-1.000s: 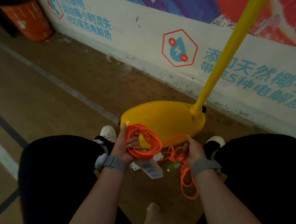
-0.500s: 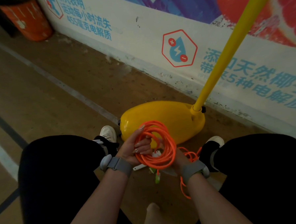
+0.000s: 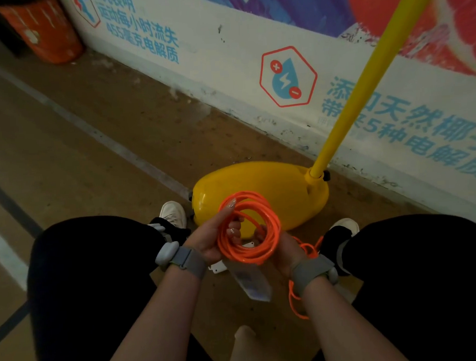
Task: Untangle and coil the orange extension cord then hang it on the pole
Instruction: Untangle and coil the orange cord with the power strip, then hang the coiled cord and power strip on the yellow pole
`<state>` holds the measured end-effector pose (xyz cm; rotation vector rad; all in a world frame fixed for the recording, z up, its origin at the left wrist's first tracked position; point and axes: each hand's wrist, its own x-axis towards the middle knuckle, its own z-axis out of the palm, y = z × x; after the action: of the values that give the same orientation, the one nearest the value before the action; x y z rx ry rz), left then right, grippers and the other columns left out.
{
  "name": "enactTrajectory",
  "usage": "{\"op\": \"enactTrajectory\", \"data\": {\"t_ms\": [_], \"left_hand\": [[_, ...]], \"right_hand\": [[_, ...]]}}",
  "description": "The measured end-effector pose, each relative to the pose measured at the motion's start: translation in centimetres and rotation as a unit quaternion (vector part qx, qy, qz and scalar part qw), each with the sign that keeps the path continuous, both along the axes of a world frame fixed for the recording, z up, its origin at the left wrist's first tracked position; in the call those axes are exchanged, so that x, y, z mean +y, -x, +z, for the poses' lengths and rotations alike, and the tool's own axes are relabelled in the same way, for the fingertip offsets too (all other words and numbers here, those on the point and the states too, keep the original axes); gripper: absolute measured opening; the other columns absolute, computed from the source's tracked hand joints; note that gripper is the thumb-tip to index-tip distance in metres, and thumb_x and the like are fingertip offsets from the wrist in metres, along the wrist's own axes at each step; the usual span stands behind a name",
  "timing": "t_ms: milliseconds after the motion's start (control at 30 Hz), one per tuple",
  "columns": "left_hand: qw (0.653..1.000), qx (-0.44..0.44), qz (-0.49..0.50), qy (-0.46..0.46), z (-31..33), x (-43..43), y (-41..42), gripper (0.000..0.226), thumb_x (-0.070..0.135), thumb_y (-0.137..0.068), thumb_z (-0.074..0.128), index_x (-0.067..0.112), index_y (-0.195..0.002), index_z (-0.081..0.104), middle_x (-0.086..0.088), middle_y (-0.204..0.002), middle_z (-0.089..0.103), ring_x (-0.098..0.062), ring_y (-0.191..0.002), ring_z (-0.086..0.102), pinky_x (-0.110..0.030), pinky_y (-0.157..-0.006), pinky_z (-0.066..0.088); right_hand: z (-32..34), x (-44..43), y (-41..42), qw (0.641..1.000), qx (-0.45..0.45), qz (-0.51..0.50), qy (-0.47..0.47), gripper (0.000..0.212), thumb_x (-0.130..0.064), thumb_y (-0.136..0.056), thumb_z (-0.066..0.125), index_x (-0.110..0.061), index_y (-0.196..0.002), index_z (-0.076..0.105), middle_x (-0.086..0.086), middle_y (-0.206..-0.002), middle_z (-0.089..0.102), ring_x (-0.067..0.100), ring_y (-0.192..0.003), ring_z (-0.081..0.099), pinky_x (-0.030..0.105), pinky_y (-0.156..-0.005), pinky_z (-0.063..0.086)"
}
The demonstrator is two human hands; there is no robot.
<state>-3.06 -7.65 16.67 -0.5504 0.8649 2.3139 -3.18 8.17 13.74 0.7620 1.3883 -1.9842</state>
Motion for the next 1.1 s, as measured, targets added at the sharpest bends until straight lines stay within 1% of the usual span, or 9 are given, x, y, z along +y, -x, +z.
{"op": "enactTrajectory", "data": {"t_ms": [67,133,400,567,700,833,933,1033,1100], "left_hand": [[0.997,-0.005,-0.004,0.078,0.3,0.0,0.1,0.033,0.038,-0.081,0.066,0.007,-0.082,0.056,0.004,-0.052,0.047,-0.003,-0.039,0.048,-0.016,-0.042,0.044],[0.989,0.013,-0.007,0.149,0.3,0.1,0.1,0.028,0.035,-0.091,0.057,0.008,-0.087,0.057,0.002,-0.057,0.051,-0.005,-0.042,0.051,-0.018,-0.043,0.046],[0.959,0.099,0.054,0.259,-0.6,0.9,-0.1,0.024,0.023,-0.092,0.059,0.006,-0.108,0.058,-0.008,-0.071,0.063,-0.016,-0.056,0.062,-0.027,-0.050,0.053],[0.949,0.120,0.027,0.290,-0.7,0.3,-0.3,0.012,0.017,-0.087,0.065,0.012,-0.098,0.062,-0.011,-0.085,0.064,-0.020,-0.077,0.066,-0.041,-0.076,0.056],[0.936,0.159,0.028,0.312,-0.3,0.6,-0.4,0.019,0.010,-0.085,0.067,0.016,-0.102,0.061,-0.006,-0.091,0.069,-0.018,-0.081,0.068,-0.030,-0.066,0.057],[0.916,0.207,0.032,0.344,0.0,0.3,0.0,0.017,0.014,-0.084,0.067,0.013,-0.101,0.063,-0.009,-0.086,0.074,-0.022,-0.082,0.071,-0.029,-0.067,0.057],[0.904,0.244,0.047,0.349,0.9,0.5,0.3,0.014,0.013,-0.087,0.064,0.009,-0.100,0.065,-0.015,-0.088,0.073,-0.022,-0.081,0.072,-0.027,-0.069,0.056],[0.889,0.278,0.082,0.354,2.5,0.9,0.9,0.013,0.012,-0.088,0.062,0.007,-0.099,0.066,-0.008,-0.087,0.074,-0.019,-0.083,0.072,-0.025,-0.068,0.056],[0.875,0.304,0.106,0.362,3.9,1.0,1.5,0.008,0.012,-0.088,0.062,0.011,-0.095,0.067,-0.002,-0.081,0.075,-0.017,-0.077,0.072,-0.025,-0.064,0.056]], "right_hand": [[0.9,0.6,0.0,0.998,0.022,0.019,-0.055,0.029,-0.012,-0.092,0.050,-0.013,-0.064,0.056,0.002,-0.048,0.056,0.009,-0.040,0.052,0.018,-0.044,0.042],[1.2,1.1,0.3,0.992,0.040,0.046,-0.109,0.032,-0.031,-0.093,0.054,-0.014,-0.067,0.061,0.003,-0.055,0.062,0.016,-0.051,0.056,0.022,-0.052,0.044],[2.5,1.5,1.0,0.969,0.111,0.063,-0.209,0.052,-0.053,-0.093,0.043,-0.019,-0.059,0.062,0.003,-0.061,0.062,0.025,-0.072,0.062,0.039,-0.080,0.050],[4.4,1.0,0.8,0.955,0.152,0.132,-0.219,0.054,-0.057,-0.096,0.030,-0.023,-0.087,0.071,0.009,-0.096,0.070,0.026,-0.098,0.065,0.038,-0.093,0.049],[5.3,1.0,0.9,0.940,0.195,0.144,-0.242,0.053,-0.047,-0.100,0.024,-0.017,-0.137,0.048,0.012,-0.135,0.053,0.027,-0.127,0.047,0.033,-0.106,0.035],[5.8,0.9,0.9,0.920,0.240,0.159,-0.267,0.044,-0.032,-0.103,0.025,-0.016,-0.141,0.040,0.011,-0.142,0.044,0.026,-0.135,0.035,0.034,-0.114,0.024],[6.8,0.9,1.4,0.903,0.283,0.153,-0.285,0.039,-0.025,-0.104,0.025,-0.013,-0.129,0.053,0.016,-0.126,0.052,0.026,-0.121,0.045,0.028,-0.103,0.031],[9.2,0.7,2.0,0.933,0.278,0.076,-0.216,0.027,-0.039,-0.100,0.035,-0.025,-0.093,0.057,0.016,-0.117,0.050,0.017,-0.096,0.053,0.022,-0.078,0.040],[10.6,0.9,2.3,0.933,0.293,0.071,-0.196,0.035,-0.043,-0.098,0.039,-0.015,-0.097,0.061,0.024,-0.118,0.054,0.026,-0.098,0.059,0.028,-0.074,0.045]]}}
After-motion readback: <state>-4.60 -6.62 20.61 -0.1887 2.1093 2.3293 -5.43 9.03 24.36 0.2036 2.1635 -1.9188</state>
